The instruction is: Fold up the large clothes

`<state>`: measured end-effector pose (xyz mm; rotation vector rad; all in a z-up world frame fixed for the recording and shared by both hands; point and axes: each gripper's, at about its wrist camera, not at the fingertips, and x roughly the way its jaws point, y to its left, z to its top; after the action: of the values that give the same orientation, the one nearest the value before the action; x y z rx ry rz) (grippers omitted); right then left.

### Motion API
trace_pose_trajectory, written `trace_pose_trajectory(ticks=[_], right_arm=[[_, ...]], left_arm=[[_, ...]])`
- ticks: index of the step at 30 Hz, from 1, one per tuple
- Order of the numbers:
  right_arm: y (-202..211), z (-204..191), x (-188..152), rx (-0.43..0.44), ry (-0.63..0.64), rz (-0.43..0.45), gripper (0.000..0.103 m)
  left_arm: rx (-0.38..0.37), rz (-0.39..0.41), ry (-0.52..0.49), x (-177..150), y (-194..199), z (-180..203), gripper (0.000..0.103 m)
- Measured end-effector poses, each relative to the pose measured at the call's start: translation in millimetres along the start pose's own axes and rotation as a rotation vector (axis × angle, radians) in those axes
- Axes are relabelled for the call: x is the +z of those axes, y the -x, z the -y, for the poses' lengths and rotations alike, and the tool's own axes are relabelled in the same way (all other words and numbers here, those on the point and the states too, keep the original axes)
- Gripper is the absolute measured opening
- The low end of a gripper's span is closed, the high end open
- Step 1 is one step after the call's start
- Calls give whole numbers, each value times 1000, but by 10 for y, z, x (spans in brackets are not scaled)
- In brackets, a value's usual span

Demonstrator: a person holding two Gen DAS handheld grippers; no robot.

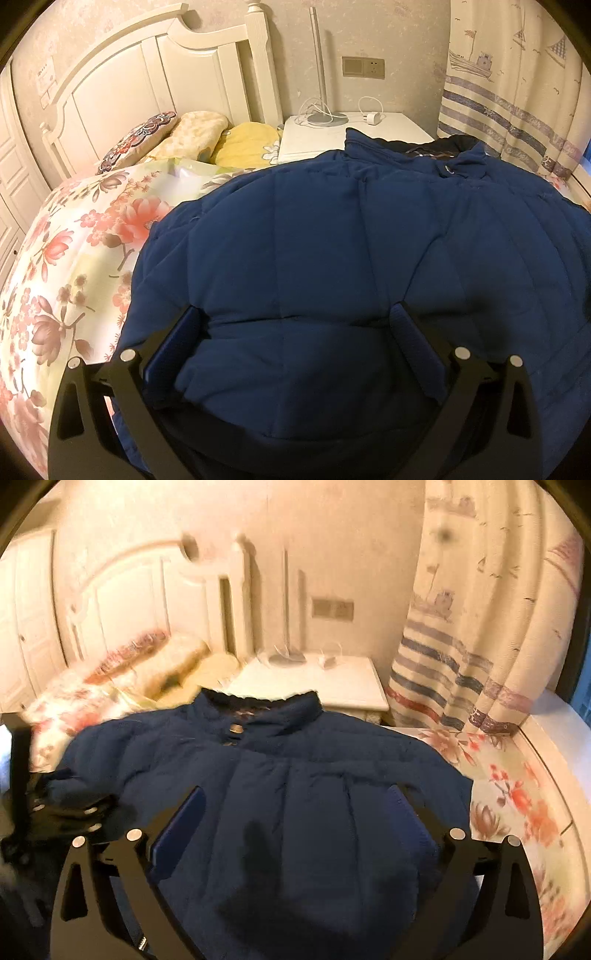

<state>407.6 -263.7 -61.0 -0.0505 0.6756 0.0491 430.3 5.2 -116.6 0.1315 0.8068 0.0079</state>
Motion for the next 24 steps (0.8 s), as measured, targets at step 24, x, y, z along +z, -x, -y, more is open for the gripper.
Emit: trace_pose_trajectory(ticks=[24], right_arm=[[-183, 3, -136, 53, -11, -107, 98]], left_arm=[[-4, 1, 4, -2, 4, 0, 101]])
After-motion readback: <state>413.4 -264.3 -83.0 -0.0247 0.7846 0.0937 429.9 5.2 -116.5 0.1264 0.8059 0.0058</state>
